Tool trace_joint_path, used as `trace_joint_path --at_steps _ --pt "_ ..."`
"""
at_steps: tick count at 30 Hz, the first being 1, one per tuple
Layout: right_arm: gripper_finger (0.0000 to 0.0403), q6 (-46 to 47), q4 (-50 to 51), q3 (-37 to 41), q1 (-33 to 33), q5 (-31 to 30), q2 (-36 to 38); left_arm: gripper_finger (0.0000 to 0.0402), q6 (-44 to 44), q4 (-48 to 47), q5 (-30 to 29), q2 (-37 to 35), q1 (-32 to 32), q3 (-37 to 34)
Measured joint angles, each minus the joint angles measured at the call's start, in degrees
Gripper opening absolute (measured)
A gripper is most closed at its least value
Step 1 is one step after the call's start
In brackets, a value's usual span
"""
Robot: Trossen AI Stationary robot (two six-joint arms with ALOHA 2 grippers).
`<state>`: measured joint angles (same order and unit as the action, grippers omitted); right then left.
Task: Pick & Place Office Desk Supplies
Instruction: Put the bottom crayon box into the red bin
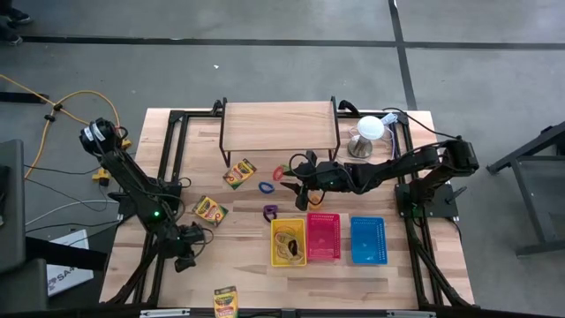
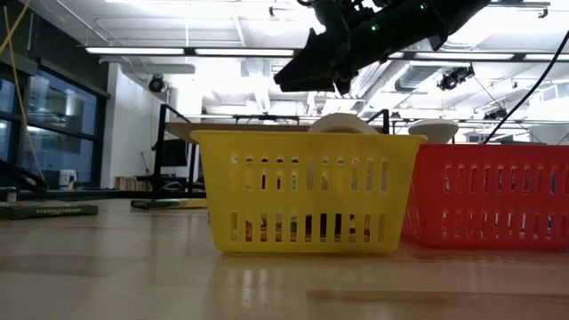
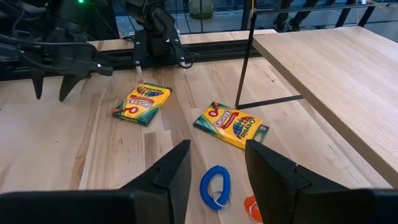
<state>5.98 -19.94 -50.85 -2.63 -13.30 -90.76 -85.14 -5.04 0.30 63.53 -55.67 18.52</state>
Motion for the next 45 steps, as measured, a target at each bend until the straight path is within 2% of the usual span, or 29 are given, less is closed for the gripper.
trace_joint_path --at_steps 7,13,18,23,45 --pt "0.014 0.0 0.0 0.0 0.0 0.0 0.0 0.0163 2.1 0.3 -0.4 0.0 0.5 0.0" --pt "0.014 0.0 0.0 0.0 0.0 0.0 0.0 0.0163 11.5 2.9 -0.2 0.0 5.4 0.0" --pt "0.014 0.0 0.0 0.0 0.0 0.0 0.0 0.0163 20.1 7.6 3.6 0.0 10.3 0.0" --pt "0.014 0.0 0.0 0.0 0.0 0.0 0.0 0.0163 24.7 11.0 7.6 0.0 13.5 0.0" --pt "0.014 0.0 0.0 0.0 0.0 0.0 0.0 0.0163 25.2 12.0 7.9 0.0 14.0 0.0"
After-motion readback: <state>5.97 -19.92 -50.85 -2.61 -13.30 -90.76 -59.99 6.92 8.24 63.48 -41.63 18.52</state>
